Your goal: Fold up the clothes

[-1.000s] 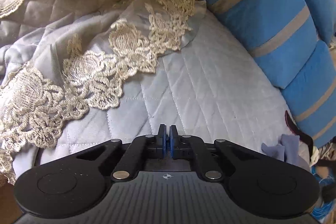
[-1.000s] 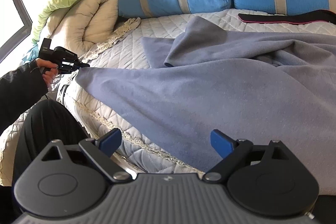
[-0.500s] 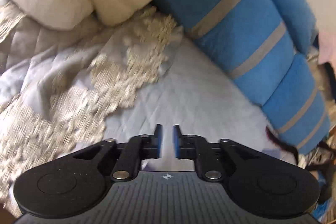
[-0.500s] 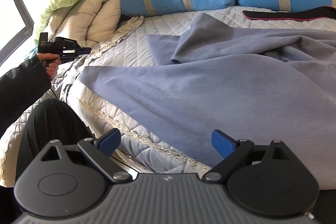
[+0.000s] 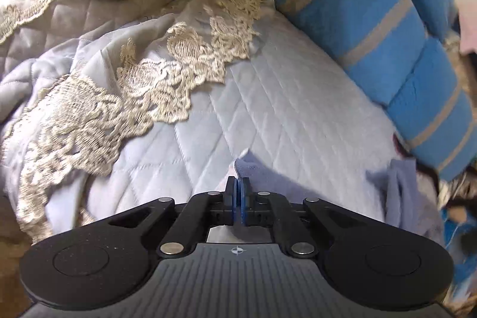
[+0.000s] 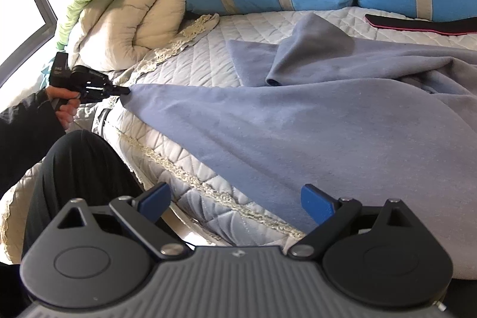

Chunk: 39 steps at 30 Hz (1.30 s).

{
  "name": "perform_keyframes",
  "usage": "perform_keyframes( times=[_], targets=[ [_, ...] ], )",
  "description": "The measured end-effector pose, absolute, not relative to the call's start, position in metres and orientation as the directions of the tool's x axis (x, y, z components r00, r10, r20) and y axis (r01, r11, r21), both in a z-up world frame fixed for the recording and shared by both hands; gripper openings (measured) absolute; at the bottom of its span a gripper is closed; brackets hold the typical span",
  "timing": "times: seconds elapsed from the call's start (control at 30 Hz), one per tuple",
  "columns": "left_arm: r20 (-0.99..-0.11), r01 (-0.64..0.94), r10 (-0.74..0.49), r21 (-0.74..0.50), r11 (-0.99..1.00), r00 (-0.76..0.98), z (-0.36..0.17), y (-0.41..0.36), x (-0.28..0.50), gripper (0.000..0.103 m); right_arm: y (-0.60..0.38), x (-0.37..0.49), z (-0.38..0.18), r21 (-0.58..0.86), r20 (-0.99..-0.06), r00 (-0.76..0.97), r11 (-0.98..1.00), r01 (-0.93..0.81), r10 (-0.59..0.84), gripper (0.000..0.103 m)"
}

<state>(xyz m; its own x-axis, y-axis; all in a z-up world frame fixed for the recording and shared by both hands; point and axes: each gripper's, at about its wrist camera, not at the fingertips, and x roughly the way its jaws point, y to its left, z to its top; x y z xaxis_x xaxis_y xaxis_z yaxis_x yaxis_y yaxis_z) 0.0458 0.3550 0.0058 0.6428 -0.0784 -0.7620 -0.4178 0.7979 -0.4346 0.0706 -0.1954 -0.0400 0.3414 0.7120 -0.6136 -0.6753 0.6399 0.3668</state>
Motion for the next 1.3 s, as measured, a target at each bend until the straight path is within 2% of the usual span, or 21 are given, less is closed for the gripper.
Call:
perform_keyframes(
  times=[0.2,0.37,0.73,0.87,0.93,1.27,1.3],
  targets=[
    [-0.804,-0.394,-0.067,-0.359,0.846,0.59,0.001,0.343,0.036,0.002,-0.191,0.071,-0.044,0.371,-0.624,0.331,0.641,-0.672,0.708,0.099],
    [-0.816,-0.389,-0.071,-0.348,0.853,0.574,-0.003,0.342,0.034,0.002,-0.189,0.071,-0.044,0.371,-0.623,0.329,0.638,-0.675,0.71,0.099],
    [-0.73,-0.385,-0.087,-0.453,0.804,0.678,0.013,0.362,0.031,0.004,-0.192,0.072,-0.046,0.375,-0.625,0.33,0.643,-0.668,0.707,0.1],
    [-0.726,-0.409,-0.098,-0.487,0.772,0.681,0.007,0.37,0.04,0.019,-0.191,0.071,-0.045,0.377,-0.622,0.329,0.64,-0.67,0.711,0.1],
    [-0.707,-0.411,-0.105,-0.518,0.75,0.7,0.004,0.374,0.042,0.021,-0.191,0.07,-0.046,0.378,-0.622,0.329,0.641,-0.668,0.711,0.1],
    [-0.699,-0.419,-0.079,-0.51,0.752,0.71,0.01,0.369,0.056,0.02,-0.195,0.071,-0.049,0.381,-0.629,0.331,0.65,-0.657,0.704,0.1],
    [-0.699,-0.419,-0.076,-0.508,0.753,0.711,0.011,0.369,0.057,0.014,-0.195,0.071,-0.049,0.381,-0.629,0.33,0.65,-0.657,0.703,0.1]
  ],
)
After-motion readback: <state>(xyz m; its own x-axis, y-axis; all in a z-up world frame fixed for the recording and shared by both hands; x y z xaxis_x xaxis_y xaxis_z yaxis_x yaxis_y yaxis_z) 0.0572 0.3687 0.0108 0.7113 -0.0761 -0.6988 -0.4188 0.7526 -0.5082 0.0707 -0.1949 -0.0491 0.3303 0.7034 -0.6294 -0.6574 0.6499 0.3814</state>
